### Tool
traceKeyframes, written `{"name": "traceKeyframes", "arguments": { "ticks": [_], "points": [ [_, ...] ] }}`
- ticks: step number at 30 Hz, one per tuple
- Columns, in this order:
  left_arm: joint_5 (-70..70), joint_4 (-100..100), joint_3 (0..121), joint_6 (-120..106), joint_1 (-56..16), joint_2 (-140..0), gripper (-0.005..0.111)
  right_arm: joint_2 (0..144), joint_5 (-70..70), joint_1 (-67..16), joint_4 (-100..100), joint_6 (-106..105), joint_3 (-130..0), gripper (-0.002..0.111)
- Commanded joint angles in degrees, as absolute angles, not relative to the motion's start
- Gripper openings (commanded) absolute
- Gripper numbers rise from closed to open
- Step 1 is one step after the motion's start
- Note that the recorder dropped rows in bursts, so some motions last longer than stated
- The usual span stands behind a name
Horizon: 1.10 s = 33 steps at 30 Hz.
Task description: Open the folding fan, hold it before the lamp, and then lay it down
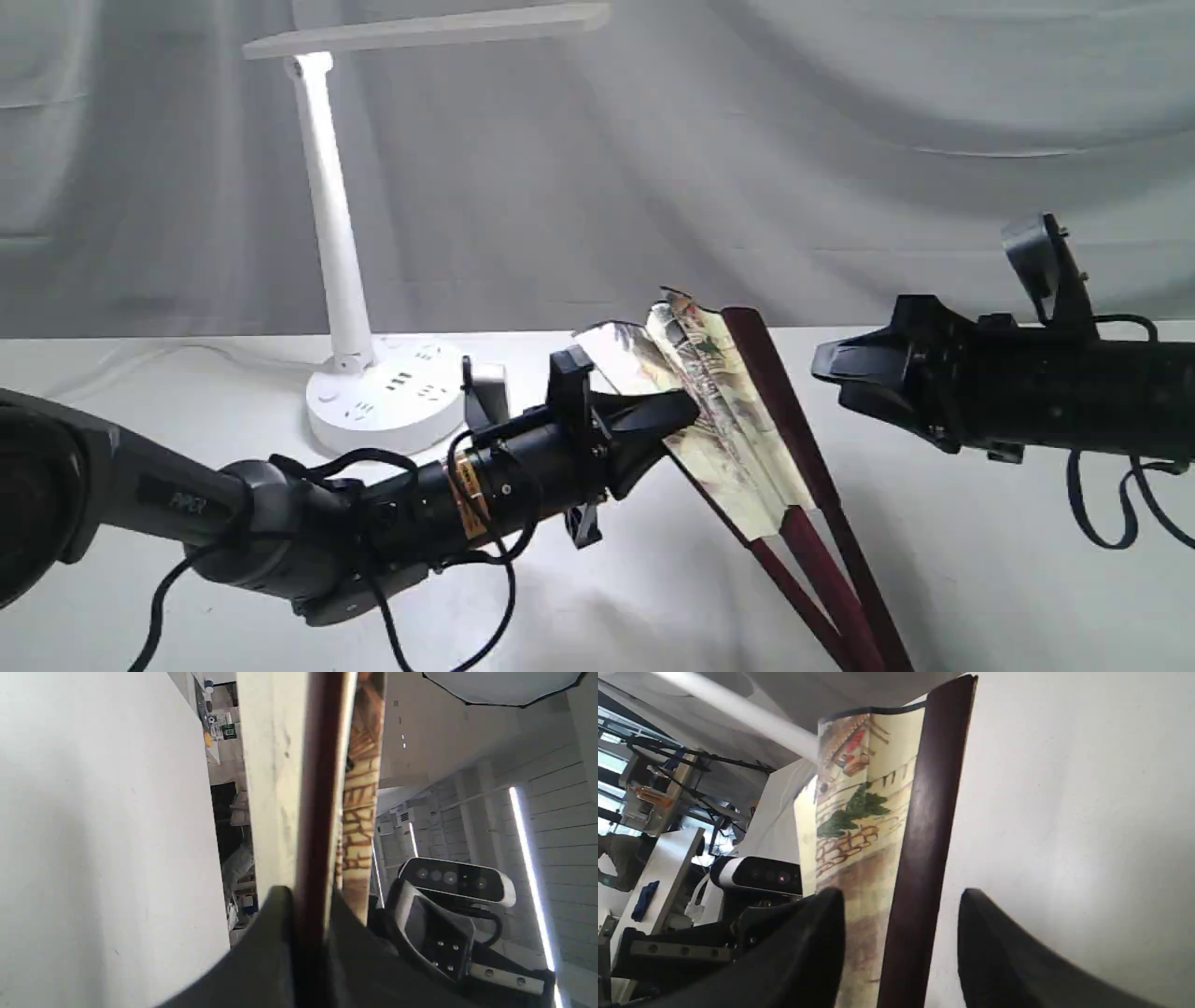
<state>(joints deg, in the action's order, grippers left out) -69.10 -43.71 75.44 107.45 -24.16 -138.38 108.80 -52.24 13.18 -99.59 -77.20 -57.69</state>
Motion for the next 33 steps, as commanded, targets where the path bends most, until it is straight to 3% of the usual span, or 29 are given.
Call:
{"name": "traceKeyframes", "arguments": {
  "ticks": [1,7,14,24,33],
  "points": [
    [-70.0,-43.7,75.6,108.0,-24.2,-138.0,0.000,109.0,-51.9,13.1,-99.9,-77.9,-57.9,0.040],
    [-70.0,-45.4,75.6,109.5,-24.0,-137.9,0.000,115.9,-58.9,13.7,-99.9,-76.6,-61.4,0.041],
    [-70.0,-46.0,75.6,109.4,-23.9,-137.2,0.000,124.1,-69.9,14.2,-99.9,-74.3,-66.5,0.052],
    [-70.0,-46.1,75.7,107.3,-23.9,-137.2,0.000,127.5,-70.0,14.1,-99.9,-74.4,-66.8,0.042],
    [-70.0,-48.2,75.7,107.1,-23.9,-137.5,0.000,127.5,-70.0,14.0,-99.9,-74.1,-66.8,0.041]
  ]
}}
